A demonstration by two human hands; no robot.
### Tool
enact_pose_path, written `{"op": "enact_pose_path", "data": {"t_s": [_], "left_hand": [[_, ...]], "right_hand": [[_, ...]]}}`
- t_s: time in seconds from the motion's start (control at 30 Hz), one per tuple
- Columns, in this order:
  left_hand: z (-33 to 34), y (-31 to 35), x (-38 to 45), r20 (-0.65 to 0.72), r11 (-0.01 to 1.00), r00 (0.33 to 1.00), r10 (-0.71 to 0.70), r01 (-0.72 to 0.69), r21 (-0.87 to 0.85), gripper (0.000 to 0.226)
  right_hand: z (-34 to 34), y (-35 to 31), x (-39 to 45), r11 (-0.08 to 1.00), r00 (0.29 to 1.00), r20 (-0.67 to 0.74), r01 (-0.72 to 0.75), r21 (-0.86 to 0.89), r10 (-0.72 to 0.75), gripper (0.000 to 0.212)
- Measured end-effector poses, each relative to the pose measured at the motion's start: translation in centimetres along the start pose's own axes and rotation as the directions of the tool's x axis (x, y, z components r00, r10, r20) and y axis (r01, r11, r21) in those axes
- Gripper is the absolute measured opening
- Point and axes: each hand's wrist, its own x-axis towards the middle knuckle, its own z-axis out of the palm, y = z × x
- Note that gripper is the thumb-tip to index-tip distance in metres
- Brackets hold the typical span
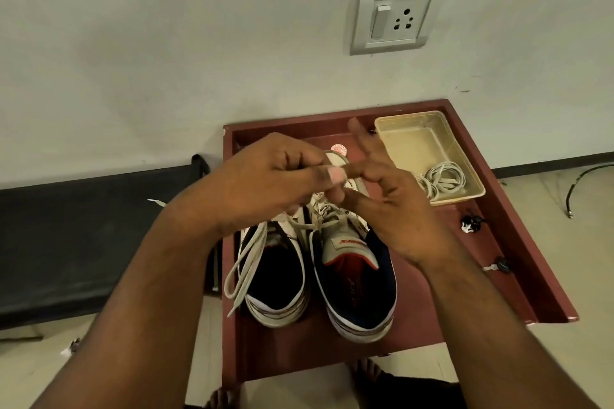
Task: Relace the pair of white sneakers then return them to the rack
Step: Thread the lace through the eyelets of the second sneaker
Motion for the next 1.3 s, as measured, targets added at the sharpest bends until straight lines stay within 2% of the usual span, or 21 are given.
{"op": "enact_pose_path", "data": {"t_s": [0.03, 0.1, 0.17, 0.23, 0.3, 0.33, 0.37, 0.4, 0.47, 0.53, 0.63, 0.73, 0.8, 0.87, 0.9, 0.97, 1.03, 1.07, 1.13, 1.2, 1.3], "left_hand": [[-0.5, -0.4, -0.2, -0.023, 1.000, 0.999, -0.024, 0.024, -0.008, 0.028], [-1.8, -1.7, -0.4, -0.127, 0.996, 0.990, -0.064, 0.070, 0.046, 0.026], [-3.1, -3.6, -0.5, -0.300, 0.981, 0.946, -0.123, 0.161, 0.107, 0.026], [-4.4, -5.9, -0.4, -0.553, 0.920, 0.795, -0.248, 0.373, 0.123, 0.025], [-4.8, -7.4, -0.3, -0.755, 0.680, 0.583, -0.300, 0.686, 0.259, 0.017], [-4.5, -7.5, -0.3, -0.760, 0.569, 0.576, -0.302, 0.748, 0.341, 0.023], [-3.9, -7.5, 0.0, -0.700, 0.587, 0.657, -0.281, 0.694, 0.416, 0.037], [-3.0, -7.1, 0.4, -0.586, 0.710, 0.770, -0.251, 0.558, 0.429, 0.047], [-0.3, -5.4, 1.6, -0.315, 0.939, 0.935, -0.164, 0.246, 0.241, 0.048], [2.4, -3.8, 2.3, -0.136, 0.986, 0.986, -0.092, 0.109, 0.125, 0.033], [2.8, -3.6, 2.6, -0.190, 0.985, 0.977, -0.099, 0.123, 0.121, 0.010], [0.6, -4.0, 1.9, -0.278, 0.890, 0.925, -0.260, 0.341, 0.303, 0.012], [-0.6, -4.3, 1.2, -0.351, 0.630, 0.856, -0.381, 0.518, 0.579, 0.017], [-0.5, -4.0, 0.9, -0.387, 0.356, 0.813, -0.435, 0.550, 0.756, 0.032], [0.0, -3.8, 1.1, -0.374, 0.344, 0.829, -0.415, 0.524, 0.779, 0.043], [1.5, -2.6, 1.7, -0.312, 0.547, 0.899, -0.308, 0.436, 0.714, 0.057], [2.9, -1.7, 2.5, -0.257, 0.789, 0.940, -0.225, 0.331, 0.518, 0.045], [3.4, -1.6, 2.9, -0.264, 0.845, 0.940, -0.215, 0.314, 0.432, 0.032], [3.7, -2.0, 3.5, -0.309, 0.825, 0.919, -0.246, 0.366, 0.431, 0.015], [3.7, -2.7, 3.7, -0.317, 0.725, 0.897, -0.307, 0.436, 0.533, 0.018], [4.0, -3.6, 3.6, -0.265, 0.797, 0.913, -0.311, 0.403, 0.450, 0.022]], "right_hand": [[0.0, -0.1, 0.0, 0.998, 0.999, 0.031, -0.014, 0.065, 0.012, 0.014], [-0.5, 0.1, -0.3, 0.975, 0.998, 0.053, -0.050, 0.215, 0.039, 0.019], [-1.7, 0.1, -0.6, 0.968, 0.998, 0.018, -0.063, 0.242, 0.060, 0.022], [-3.3, 0.7, -0.8, 0.971, 0.995, -0.073, -0.051, 0.232, 0.070, 0.021], [-4.4, 1.0, -1.0, 0.963, 0.983, -0.159, -0.046, 0.267, 0.091, 0.025], [-4.5, 1.1, -1.0, 0.956, 0.979, -0.176, -0.051, 0.288, 0.105, 0.028], [-4.3, 1.0, -1.0, 0.953, 0.979, -0.166, -0.064, 0.295, 0.118, 0.031], [-3.9, 0.9, -0.9, 0.955, 0.984, -0.136, -0.075, 0.287, 0.118, 0.036], [-2.6, 0.7, -0.6, 0.968, 0.994, -0.055, -0.083, 0.235, 0.099, 0.044], [-2.0, 0.5, -0.4, 0.978, 0.996, -0.006, -0.083, 0.192, 0.085, 0.040], [-3.0, 0.6, -0.7, 0.973, 0.991, -0.021, -0.125, 0.192, 0.131, 0.025], [-4.2, 1.1, -1.0, 0.974, 0.982, -0.055, -0.170, 0.152, 0.180, 0.021], [-4.1, 1.3, -0.9, 0.973, 0.977, -0.045, -0.200, 0.115, 0.206, 0.015], [-3.1, 1.3, -0.5, 0.975, 0.980, -0.017, -0.198, 0.098, 0.201, 0.010], [-2.6, 1.0, -0.4, 0.978, 0.982, -0.001, -0.190, 0.088, 0.191, 0.009], [-1.6, 0.6, -0.2, 0.978, 0.985, 0.027, -0.175, 0.112, 0.173, 0.010], [-1.1, 0.5, -0.1, 0.972, 0.987, 0.012, -0.160, 0.171, 0.161, 0.012], [-1.1, 0.7, -0.1, 0.967, 0.985, -0.009, -0.165, 0.195, 0.170, 0.014], [-1.4, 1.0, -0.1, 0.947, 0.978, -0.032, -0.191, 0.257, 0.206, 0.015], [-1.6, 1.3, -0.1, 0.924, 0.970, -0.033, -0.218, 0.313, 0.240, 0.016], [-1.3, 1.2, -0.1, 0.919, 0.968, -0.029, -0.226, 0.322, 0.249, 0.014]]}}
